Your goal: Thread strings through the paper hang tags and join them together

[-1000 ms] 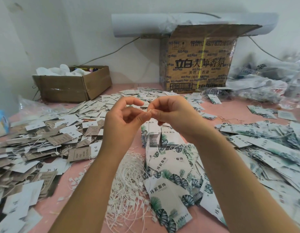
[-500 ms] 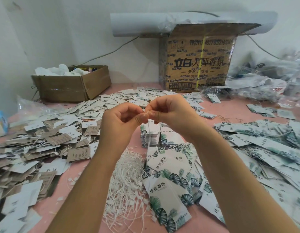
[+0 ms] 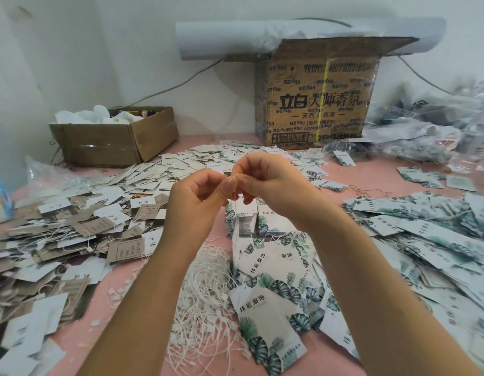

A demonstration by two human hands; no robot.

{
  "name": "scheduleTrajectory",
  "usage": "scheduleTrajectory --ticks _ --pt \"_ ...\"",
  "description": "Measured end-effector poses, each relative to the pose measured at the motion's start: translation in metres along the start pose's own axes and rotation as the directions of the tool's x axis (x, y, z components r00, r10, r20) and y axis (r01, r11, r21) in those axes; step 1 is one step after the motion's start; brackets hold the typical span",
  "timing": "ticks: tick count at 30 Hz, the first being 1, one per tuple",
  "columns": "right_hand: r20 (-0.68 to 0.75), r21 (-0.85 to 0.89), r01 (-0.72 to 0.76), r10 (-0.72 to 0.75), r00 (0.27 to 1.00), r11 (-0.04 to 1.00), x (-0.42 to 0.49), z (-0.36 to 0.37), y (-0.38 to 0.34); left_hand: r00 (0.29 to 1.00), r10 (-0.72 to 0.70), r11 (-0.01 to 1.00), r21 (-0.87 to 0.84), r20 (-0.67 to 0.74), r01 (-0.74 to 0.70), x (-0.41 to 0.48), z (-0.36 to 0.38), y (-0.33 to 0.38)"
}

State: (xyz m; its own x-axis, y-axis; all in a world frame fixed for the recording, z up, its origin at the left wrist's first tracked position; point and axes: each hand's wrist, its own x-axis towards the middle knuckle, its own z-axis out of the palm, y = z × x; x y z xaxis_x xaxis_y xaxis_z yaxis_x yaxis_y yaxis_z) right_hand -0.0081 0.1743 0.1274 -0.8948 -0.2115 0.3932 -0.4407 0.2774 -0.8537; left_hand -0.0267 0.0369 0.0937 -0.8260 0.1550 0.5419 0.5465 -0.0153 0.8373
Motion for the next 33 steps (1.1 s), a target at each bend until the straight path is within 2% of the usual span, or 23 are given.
scheduleTrajectory --ticks 4,11,13,17,21,24,26,28,30,33 --pt "-0.023 0.02 -0.043 0.043 0.999 0.999 0.0 0.001 0.0 0.997 -0.044 0.992 0.118 0.063 0.036 0.0 -0.001 -0.002" --pt "-0.065 0.025 -0.089 0.09 0.994 0.996 0.0 0.0 0.001 0.987 -0.103 0.98 0.181 0.124 0.08 0.0 -0.005 -0.003" --pt "-0.085 0.04 -0.094 0.097 0.992 0.995 0.001 0.0 0.002 0.972 -0.164 0.953 0.283 0.166 0.112 0.0 -0.009 -0.003" --pt "-0.127 0.048 -0.098 0.104 0.987 0.994 0.002 -0.002 0.005 0.921 -0.311 0.836 0.529 0.235 0.147 -0.003 -0.005 -0.006" --pt "-0.173 0.048 -0.092 0.099 0.98 0.995 0.003 -0.008 0.007 0.942 -0.226 0.801 0.598 0.249 0.034 -0.006 0.002 -0.018" --pt "-0.246 -0.028 -0.09 0.08 0.966 0.996 0.004 -0.016 0.012 0.962 -0.192 0.817 0.575 0.193 0.047 -0.002 -0.003 -0.015" --pt "-0.301 -0.149 -0.097 0.049 0.952 0.984 0.004 -0.02 0.018 0.972 -0.161 0.875 0.48 0.169 0.061 0.0 -0.008 -0.009" --pt "-0.304 -0.199 -0.124 0.059 0.951 0.972 0.003 -0.022 0.027 0.983 -0.109 0.93 0.365 0.146 0.049 0.0 -0.012 -0.002" --pt "-0.214 -0.225 -0.18 0.132 0.968 0.958 0.002 -0.023 0.034 0.991 -0.071 0.963 0.268 0.117 0.037 -0.001 -0.015 0.003" --pt "0.028 -0.187 -0.219 0.228 0.973 0.958 0.0 -0.021 0.043 0.995 -0.05 0.976 0.214 0.09 0.029 -0.001 -0.015 0.002"
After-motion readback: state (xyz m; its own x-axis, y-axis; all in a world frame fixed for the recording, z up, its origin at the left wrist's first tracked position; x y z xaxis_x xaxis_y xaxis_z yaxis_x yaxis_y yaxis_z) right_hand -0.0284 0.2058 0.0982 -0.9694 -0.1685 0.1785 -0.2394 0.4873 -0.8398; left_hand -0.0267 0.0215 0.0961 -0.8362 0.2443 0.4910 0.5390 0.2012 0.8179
